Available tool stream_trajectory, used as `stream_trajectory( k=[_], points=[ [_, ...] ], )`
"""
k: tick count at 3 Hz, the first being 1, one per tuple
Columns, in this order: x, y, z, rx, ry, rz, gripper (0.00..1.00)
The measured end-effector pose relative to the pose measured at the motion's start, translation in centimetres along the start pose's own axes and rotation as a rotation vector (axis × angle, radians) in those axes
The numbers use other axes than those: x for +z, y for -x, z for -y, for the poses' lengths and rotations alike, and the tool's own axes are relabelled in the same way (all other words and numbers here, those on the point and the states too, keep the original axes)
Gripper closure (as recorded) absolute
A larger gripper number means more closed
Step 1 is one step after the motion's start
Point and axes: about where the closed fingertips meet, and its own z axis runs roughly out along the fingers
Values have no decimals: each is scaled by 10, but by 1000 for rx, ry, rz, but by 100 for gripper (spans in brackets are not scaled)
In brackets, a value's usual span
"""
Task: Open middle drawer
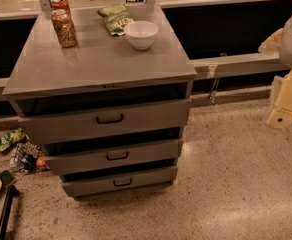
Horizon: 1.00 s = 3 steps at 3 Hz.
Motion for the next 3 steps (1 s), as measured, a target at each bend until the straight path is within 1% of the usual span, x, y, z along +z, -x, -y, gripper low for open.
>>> stream_trajectory(
  k=[1,2,3],
  points=[
    [0,0,0,0,0,0,0],
    [32,9,-8,-48,21,37,0],
    [95,23,-19,-139,75,102,0]
  ],
)
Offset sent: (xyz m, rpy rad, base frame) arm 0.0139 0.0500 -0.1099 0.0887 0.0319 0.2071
